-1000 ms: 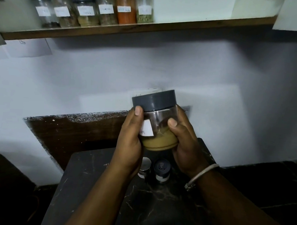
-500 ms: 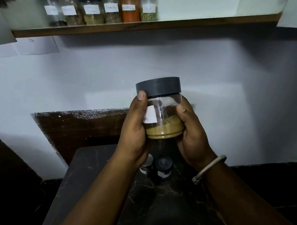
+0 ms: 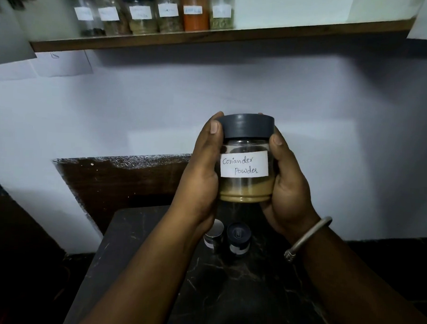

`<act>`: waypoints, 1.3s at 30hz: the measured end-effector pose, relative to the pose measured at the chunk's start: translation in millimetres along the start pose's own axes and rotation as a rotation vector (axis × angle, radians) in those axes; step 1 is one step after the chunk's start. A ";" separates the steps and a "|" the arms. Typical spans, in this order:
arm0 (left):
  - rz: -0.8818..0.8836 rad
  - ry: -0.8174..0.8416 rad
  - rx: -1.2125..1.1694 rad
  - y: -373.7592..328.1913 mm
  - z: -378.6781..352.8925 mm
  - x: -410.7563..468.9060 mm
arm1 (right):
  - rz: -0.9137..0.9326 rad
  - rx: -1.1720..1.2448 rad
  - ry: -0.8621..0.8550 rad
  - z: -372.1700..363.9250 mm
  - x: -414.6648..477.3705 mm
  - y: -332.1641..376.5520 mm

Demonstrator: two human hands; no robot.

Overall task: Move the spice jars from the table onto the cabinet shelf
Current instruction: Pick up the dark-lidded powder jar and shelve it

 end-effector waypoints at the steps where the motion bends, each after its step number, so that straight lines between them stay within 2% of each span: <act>1: 0.005 -0.009 -0.009 1.0 0.7 0.3 | -0.007 0.003 0.002 -0.3 0.3 -0.9; 16: -0.052 -0.042 -0.042 -1.7 0.9 -1.0 | 0.001 -0.018 -0.038 -2.8 -1.5 2.8; 32: -0.031 -0.018 -0.071 -4.7 -5.5 -1.3 | 0.023 -0.048 -0.020 -4.5 -3.2 11.5; 39: -0.026 -0.015 -0.112 -0.2 -6.1 1.3 | 0.001 0.010 0.003 -5.1 -2.9 9.1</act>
Point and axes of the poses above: each hand's wrist, its own x-axis towards the middle knuckle, its own z-axis out of the back of the hand, y = z × x, the point moved 10 cm from there along x, towards the middle knuckle, and after that the axes turned 6 degrees about -z, right-handed, at the moved point
